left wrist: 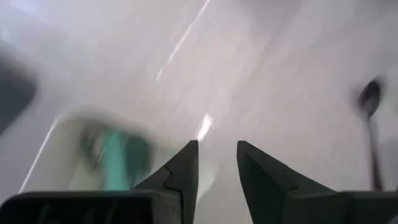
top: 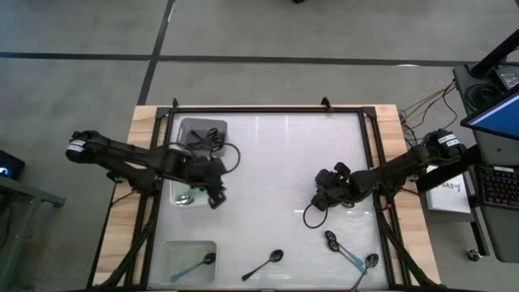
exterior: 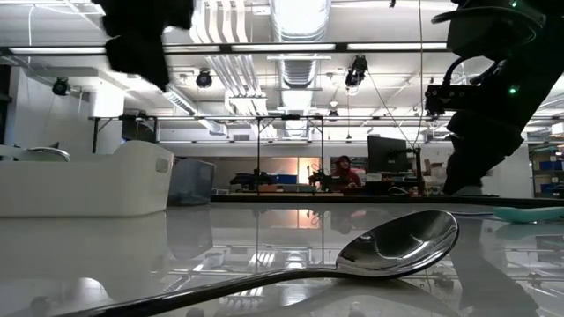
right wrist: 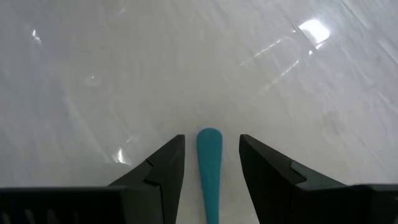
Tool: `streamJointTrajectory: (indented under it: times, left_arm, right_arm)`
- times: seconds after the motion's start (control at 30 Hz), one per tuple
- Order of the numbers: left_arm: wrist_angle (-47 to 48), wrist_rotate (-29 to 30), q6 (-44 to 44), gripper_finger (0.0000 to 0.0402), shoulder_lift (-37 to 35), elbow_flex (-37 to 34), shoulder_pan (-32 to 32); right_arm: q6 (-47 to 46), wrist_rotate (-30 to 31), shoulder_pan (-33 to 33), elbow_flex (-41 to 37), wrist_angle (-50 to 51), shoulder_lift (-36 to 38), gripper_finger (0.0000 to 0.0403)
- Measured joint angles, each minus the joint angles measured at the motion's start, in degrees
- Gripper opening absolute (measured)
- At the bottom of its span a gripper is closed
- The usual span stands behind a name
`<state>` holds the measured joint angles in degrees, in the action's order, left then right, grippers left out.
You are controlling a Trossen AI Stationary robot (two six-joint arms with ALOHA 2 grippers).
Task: Sort silverware by color (type)
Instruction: Put the black spoon into the black bin
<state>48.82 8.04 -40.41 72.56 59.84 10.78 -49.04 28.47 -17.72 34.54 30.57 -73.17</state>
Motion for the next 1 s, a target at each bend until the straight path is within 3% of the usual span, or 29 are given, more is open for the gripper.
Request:
streamJointTrajectory:
  times: [0.17, 0.33, 0.53, 0.63, 0.83, 1.0]
  left_arm:
    - [-7.71, 3.24, 2.42, 0.0092, 7.84, 3.44, 3.16]
    - [-8.18, 3.36, 2.45, 0.0092, 18.65, 8.27, 7.53]
    - [-7.92, 3.45, 7.43, 0.0092, 31.72, 19.02, 12.86]
    - [-4.60, 5.37, 8.25, 0.0092, 37.26, 25.61, 14.82]
    - [7.40, 15.34, 0.85, 0.0092, 46.78, 37.95, 17.61]
    - [12.08, 11.94, -3.44, 0.0092, 53.79, 46.29, 19.58]
  right_arm:
    - [0.00, 0.00, -0.01, 0.00, -0.02, 0.00, 0.0146]
    - [0.00, 0.00, 0.01, 0.00, -0.02, 0.00, 0.0146]
    - [0.00, 0.00, 0.01, 0.00, -0.02, 0.00, 0.0146]
    - [0.00, 0.00, -0.01, 0.00, -0.02, 0.00, 0.0146]
    - [0.00, 0.00, 0.00, -0.02, -0.03, 0.00, 0.0146]
    - [0.00, 0.00, 0.01, -0.02, -0.04, 0.00, 0.0146]
